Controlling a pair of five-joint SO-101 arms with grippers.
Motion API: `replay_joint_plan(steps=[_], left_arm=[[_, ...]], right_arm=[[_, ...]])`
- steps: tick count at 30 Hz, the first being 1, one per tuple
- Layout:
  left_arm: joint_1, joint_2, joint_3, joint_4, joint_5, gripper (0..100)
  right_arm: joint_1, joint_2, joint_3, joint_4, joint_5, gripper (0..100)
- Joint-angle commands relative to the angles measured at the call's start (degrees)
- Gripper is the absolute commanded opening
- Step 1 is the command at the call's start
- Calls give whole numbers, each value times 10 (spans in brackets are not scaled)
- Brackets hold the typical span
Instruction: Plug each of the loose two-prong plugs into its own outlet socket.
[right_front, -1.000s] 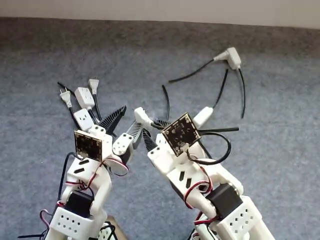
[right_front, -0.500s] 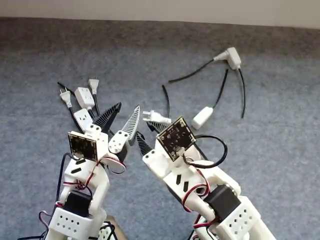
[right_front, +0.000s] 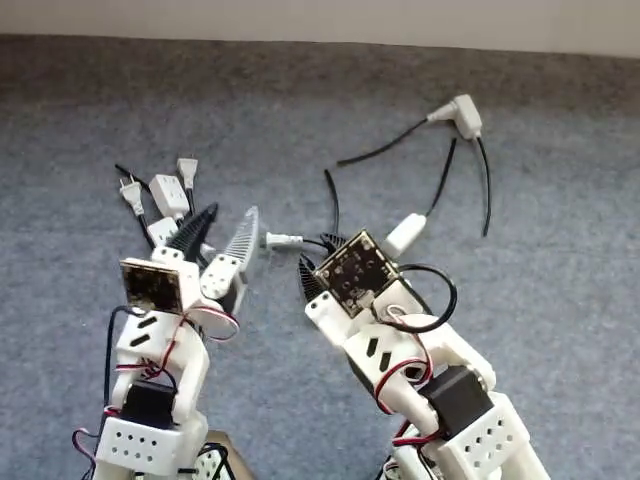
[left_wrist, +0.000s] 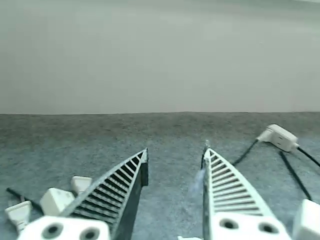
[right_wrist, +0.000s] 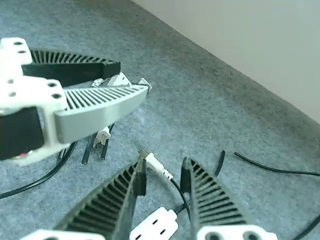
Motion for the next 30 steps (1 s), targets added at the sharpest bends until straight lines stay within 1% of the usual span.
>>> replay_joint_plan(steps=[1,5,8,10,14,16,18,23,26,30], left_arm=[[-72,0,10,10,3,188],[-160,0,10,43,3,188],[-208,-1,10,84,3,188],[-225,-5,10,99,3,188],[-226,-2,10,105,3,188],[-226,-1,10,105,3,188],[-226,-1,10,105,3,188],[-226,0,10,105,3,188],[-226,0,10,105,3,188],[-222,0,10,105,3,188]], right_arm=[[-16,9,22,-52,39,120],[-14,55,73,-116,47,121],[-8,151,71,-175,48,121],[-7,223,65,-226,48,121],[-7,362,15,-284,49,121],[-3,428,-15,-306,71,121],[8,498,-44,-335,91,121],[48,662,-124,-384,95,121],[55,717,-159,-393,110,121],[52,732,-175,-400,129,121]])
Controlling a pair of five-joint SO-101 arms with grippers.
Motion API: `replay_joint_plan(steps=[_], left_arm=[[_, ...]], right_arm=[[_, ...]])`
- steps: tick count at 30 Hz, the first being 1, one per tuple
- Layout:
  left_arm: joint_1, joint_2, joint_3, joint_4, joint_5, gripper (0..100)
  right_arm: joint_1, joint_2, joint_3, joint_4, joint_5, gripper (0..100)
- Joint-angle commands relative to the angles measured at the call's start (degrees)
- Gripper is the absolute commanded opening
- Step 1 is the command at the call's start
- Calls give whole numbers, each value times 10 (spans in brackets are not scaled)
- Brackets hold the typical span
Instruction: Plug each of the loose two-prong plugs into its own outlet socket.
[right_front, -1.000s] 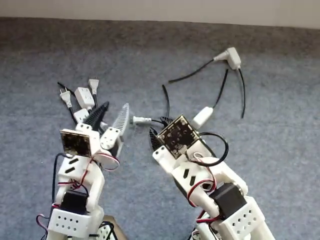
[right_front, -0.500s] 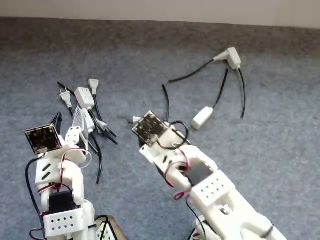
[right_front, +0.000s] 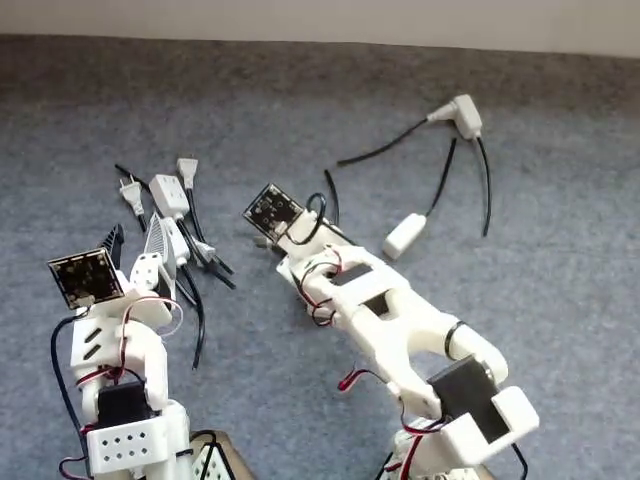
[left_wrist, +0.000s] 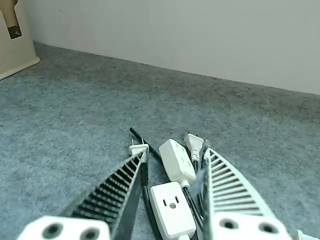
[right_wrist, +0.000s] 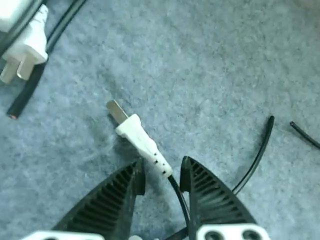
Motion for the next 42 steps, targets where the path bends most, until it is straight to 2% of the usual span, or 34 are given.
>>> replay_joint_plan(steps=[1,11,16,23,29,33,37,42], left_arm=[[1,0,10,1,4,188],[6,0,10,1,4,188],[6,0,10,1,4,188],[6,0,10,1,4,188],[7,0,10,1,4,188],[7,0,10,1,4,188],[7,0,10,1,4,188],[7,0,10,1,4,188]], right_arm=[[7,-1,-36,-17,15,121],[-6,5,-55,-29,16,121],[-17,76,-115,-22,13,121],[-18,109,-182,77,12,121],[-29,19,-183,145,18,121],[-50,-3,-187,221,102,121],[-56,32,-208,233,117,121],[-30,116,-279,233,117,121]])
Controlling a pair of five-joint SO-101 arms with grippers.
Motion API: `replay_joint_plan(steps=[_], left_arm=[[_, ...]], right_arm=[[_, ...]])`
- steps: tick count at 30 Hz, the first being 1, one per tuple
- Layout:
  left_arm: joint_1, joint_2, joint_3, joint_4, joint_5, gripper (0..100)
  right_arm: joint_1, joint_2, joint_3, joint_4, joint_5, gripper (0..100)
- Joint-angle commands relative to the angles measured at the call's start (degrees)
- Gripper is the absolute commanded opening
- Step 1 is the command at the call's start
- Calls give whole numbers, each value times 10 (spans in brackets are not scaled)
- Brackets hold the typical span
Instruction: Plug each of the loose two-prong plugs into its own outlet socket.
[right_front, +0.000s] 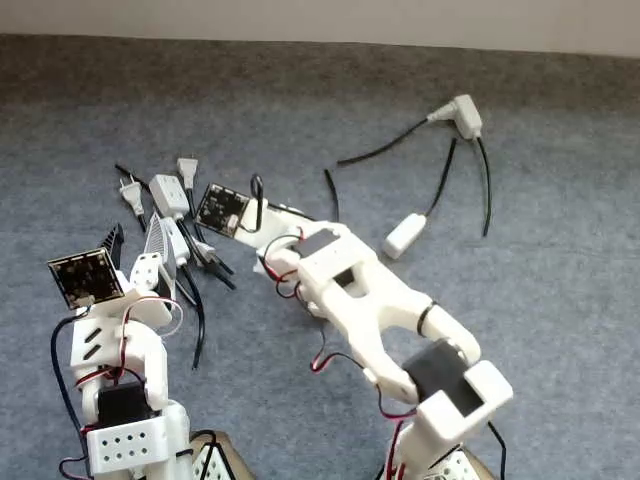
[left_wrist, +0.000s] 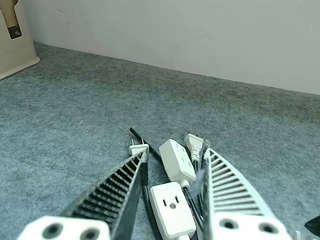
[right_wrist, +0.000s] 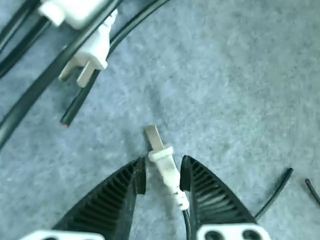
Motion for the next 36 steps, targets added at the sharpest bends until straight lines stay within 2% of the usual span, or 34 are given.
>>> replay_joint_plan(steps=[1,16,36], left_arm=[[7,0,10,1,4,188],[7,0,10,0,4,188],[7,0,10,0,4,188]], right_arm=[[20,31,-70,2,6,121],[58,82,-221,167,33,121],[58,152,-291,223,35,121]])
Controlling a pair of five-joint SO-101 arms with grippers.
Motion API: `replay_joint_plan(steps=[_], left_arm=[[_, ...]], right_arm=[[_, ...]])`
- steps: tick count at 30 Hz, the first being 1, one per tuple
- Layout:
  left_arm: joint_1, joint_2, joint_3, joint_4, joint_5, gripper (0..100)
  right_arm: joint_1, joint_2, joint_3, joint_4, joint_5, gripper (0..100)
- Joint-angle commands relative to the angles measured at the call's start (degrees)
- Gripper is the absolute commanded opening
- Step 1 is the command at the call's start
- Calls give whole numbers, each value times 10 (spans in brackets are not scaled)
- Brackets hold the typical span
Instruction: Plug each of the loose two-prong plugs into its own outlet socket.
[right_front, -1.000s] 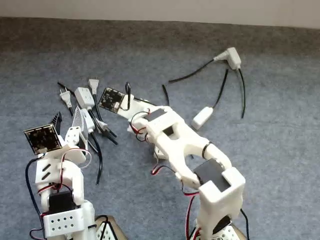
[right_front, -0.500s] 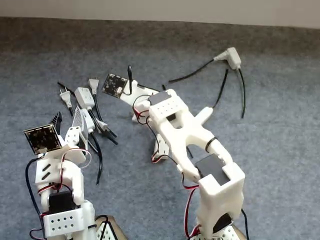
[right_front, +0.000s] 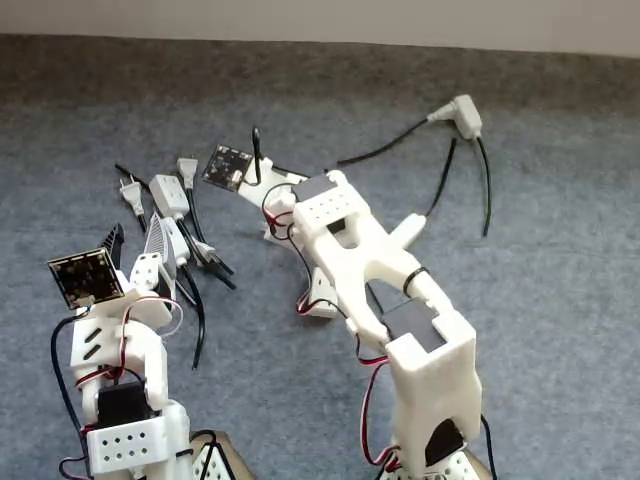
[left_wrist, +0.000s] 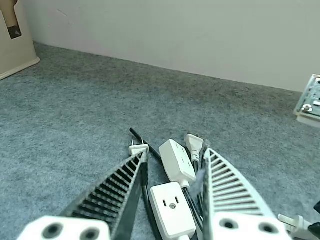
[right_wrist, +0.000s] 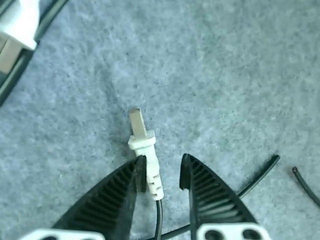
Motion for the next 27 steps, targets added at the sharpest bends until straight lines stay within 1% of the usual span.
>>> replay_joint_plan(steps=[1,10,15,18,22,27], left_arm=[[7,0,10,0,4,188],[7,0,10,0,4,188],[7,0,10,0,4,188],[7,0,10,0,4,188],[7,0,10,0,4,188],[7,0,10,0,4,188]], right_arm=[[3,-7,-20,7,6,121],[3,-6,-94,94,6,121],[5,-2,-98,90,7,121],[3,1,-95,90,24,121],[5,55,-103,89,25,121],[7,116,-161,91,23,121]])
